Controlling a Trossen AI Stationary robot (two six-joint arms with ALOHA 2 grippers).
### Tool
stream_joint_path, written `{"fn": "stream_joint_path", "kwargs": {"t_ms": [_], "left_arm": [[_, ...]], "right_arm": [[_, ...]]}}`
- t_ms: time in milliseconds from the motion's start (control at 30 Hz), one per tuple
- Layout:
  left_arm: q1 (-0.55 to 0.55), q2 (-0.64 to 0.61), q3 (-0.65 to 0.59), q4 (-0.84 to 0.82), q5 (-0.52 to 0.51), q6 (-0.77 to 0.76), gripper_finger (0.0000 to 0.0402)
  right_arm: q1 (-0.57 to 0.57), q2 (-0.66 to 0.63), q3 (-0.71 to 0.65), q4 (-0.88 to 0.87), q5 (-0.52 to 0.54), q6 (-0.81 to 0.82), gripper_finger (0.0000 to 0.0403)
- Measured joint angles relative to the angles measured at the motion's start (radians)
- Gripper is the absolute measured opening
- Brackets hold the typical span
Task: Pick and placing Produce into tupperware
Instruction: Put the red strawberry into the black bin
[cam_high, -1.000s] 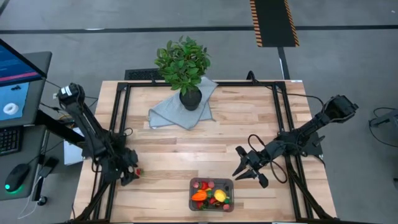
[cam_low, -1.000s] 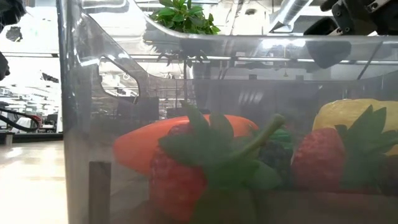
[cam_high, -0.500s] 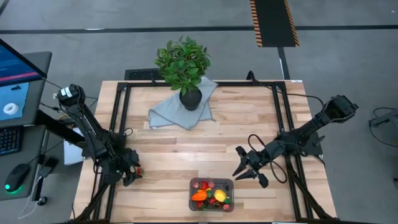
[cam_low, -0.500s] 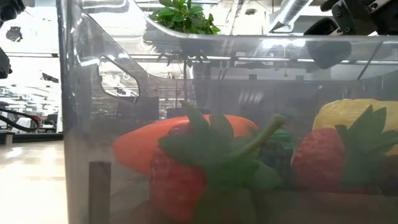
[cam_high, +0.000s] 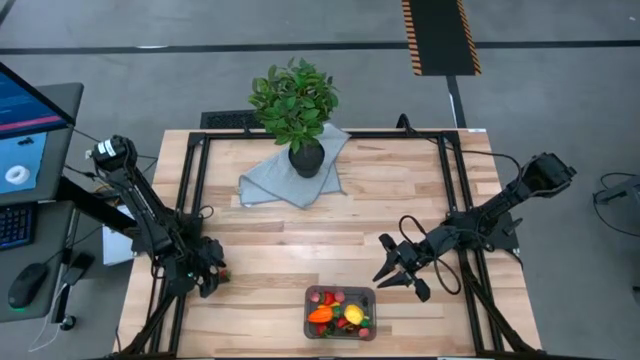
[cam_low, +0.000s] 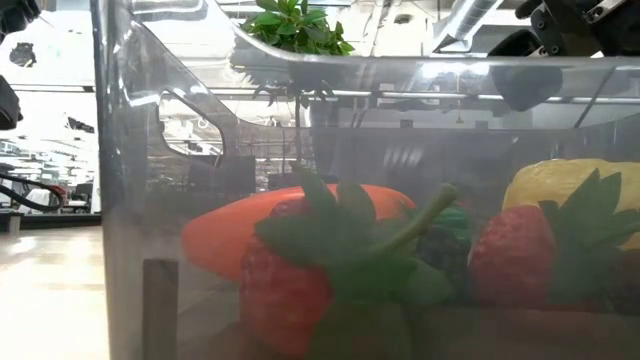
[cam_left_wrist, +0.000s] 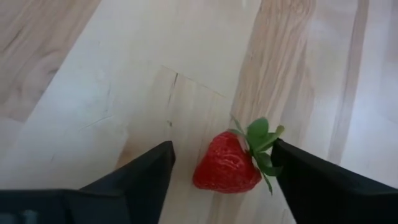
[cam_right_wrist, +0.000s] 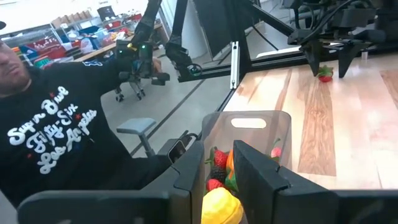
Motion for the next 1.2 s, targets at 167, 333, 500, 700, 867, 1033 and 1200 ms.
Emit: {"fn": "stream_joint_path", "kwargs": {"t_ms": [167,333,500,700,867,1033,1200], "left_arm": [[0.0,0.001,-0.001,-0.004,-0.006,0.006,0.0216],[0.0,0.001,-0.001,-0.006,-0.017,0.008,0.0179],[0.001,0.001,-0.002,0.0,-0.071,0.008,0.0154],[0.016,0.001,-0.002,0.013,-0.112,0.028,0.0146],[0.065,0.001,-0.002,0.101,-0.128,0.127,0.0145],[0.134,0.0,-0.002,0.258,-0.126,0.267,0.0144],[0.214,0.0,-0.001,0.43,-0.109,0.395,0.0144]], "right_arm": [[0.0,0.0,0.0,0.0,0.0,0.0,0.0108],[0.0,0.0,0.0,0.0,0.0,0.0,0.0108],[0.0,0.0,0.0,0.0,0.0,0.0,0.0108],[0.0,0.0,0.0,0.0,0.0,0.0,0.0108],[0.0,0.0,0.0,0.0,0.0,0.0,0.0108],[0.0,0.0,0.0,0.0,0.0,0.001,0.0108],[0.0,0.0,0.001,0.0,0.0,0.0,0.0108]]}}
